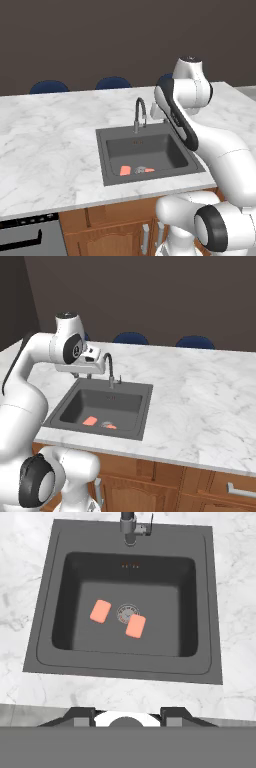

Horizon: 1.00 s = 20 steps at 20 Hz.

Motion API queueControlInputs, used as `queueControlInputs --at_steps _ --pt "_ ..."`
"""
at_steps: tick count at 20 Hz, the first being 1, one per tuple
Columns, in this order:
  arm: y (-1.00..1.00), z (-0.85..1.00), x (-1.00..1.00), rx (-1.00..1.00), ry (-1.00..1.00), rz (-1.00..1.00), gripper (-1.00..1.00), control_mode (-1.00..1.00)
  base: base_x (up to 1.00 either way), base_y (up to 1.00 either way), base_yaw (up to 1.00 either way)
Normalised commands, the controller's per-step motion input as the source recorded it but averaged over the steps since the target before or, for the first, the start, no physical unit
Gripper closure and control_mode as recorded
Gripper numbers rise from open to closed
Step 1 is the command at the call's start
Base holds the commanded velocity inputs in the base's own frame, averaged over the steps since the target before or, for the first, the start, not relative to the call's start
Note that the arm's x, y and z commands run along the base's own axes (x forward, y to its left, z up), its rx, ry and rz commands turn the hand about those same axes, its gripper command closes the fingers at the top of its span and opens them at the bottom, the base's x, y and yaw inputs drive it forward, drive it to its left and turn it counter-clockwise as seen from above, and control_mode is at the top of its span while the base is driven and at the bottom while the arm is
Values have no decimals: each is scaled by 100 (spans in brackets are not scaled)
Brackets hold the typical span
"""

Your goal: Pick up the bar soap and bar soap from the sink, and place them back in the cabinet, and close the cabinet doors.

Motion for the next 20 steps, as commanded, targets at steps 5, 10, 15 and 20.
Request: queueControlInputs --at_steps 5,10,15,20 --pt "0 -10 0 0 4 0 -100 -100 0 0 0" --pt "0 -17 0 0 0 0 -100 -100 0 0 0" --pt "0 -20 0 2 0 0 -100 -100 0 0 0" --pt "0 -20 0 1 1 0 -100 -100 0 0 0"
